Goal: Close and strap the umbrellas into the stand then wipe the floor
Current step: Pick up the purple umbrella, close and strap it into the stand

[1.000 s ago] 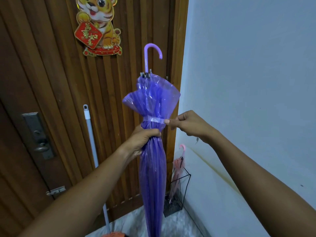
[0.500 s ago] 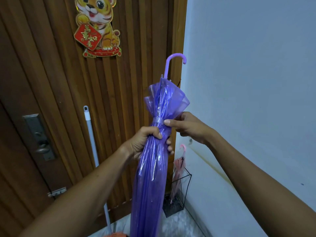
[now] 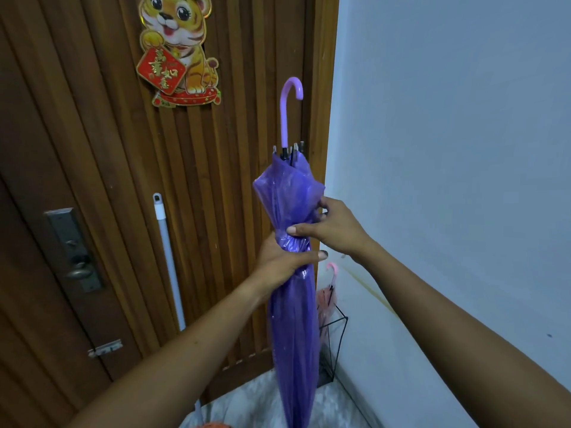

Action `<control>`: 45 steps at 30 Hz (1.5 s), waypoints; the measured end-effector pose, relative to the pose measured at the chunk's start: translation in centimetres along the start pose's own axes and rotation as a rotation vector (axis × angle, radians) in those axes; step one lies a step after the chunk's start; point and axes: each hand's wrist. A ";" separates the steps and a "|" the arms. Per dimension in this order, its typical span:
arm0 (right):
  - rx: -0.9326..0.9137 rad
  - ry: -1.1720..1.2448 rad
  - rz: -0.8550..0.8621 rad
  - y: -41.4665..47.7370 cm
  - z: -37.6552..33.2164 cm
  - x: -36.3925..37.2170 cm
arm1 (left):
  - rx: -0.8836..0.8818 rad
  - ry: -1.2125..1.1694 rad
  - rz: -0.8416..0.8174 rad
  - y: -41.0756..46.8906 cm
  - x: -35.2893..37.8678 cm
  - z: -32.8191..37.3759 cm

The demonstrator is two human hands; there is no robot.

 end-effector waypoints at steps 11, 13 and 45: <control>-0.007 -0.018 0.028 -0.7 -0.2 -1.1 | -0.193 -0.150 0.062 0.6 -1.8 0.2; -0.068 -0.005 0.051 -1.1 -0.6 -1.1 | -0.179 -0.249 0.040 0.8 -2.3 0.1; -0.032 0.248 0.031 -0.7 -0.2 -1.9 | -0.130 0.166 -0.127 1.2 -0.3 1.0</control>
Point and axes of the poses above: each hand's wrist, its own y-axis towards the middle knuckle, its own x-axis out of the palm, z = x × y, and after that the axes turned 13 degrees about -z, right-handed
